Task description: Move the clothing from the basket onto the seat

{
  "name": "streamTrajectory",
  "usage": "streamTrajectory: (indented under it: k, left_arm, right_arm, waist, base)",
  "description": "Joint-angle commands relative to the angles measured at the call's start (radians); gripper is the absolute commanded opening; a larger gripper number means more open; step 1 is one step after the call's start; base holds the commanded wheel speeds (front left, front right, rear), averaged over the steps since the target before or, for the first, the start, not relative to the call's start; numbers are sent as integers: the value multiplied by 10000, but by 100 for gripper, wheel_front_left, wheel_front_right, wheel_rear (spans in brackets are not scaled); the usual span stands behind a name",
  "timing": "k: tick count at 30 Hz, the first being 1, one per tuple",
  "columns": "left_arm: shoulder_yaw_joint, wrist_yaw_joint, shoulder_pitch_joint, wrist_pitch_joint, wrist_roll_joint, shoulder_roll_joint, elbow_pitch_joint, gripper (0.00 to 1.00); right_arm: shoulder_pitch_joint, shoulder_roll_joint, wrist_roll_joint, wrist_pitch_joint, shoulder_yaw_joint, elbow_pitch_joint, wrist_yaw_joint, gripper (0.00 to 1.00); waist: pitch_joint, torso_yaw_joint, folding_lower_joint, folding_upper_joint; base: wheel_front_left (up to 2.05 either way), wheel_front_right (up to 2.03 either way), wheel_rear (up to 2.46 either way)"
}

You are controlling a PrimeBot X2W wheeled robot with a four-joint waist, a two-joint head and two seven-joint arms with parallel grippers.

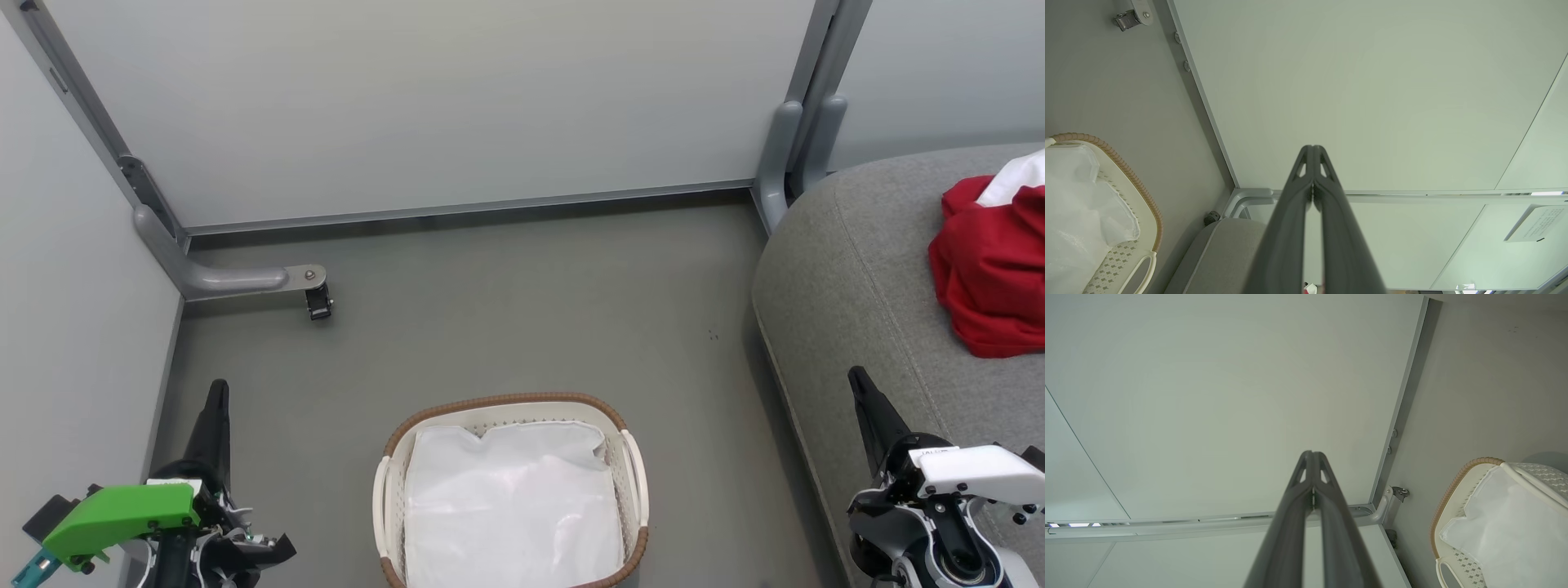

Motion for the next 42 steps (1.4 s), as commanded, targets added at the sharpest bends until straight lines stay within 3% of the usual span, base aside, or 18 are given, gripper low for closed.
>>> streamTrajectory:
  k: [1,42]
  left_arm:
    - [22,-44,-97,38,-40,-1,-20,0]
    - [14,-44,-96,32,-40,1,-21,0]
  right_arm:
    - [-82,-14,-9,71,-45,29,-7,0]
    - [-88,34,-84,122,-115,33,-7,0]
  waist:
    - [0,0,0,0]
    - [0,0,0,0]
  base:
    - [0,0,0]
    - [0,0,0]
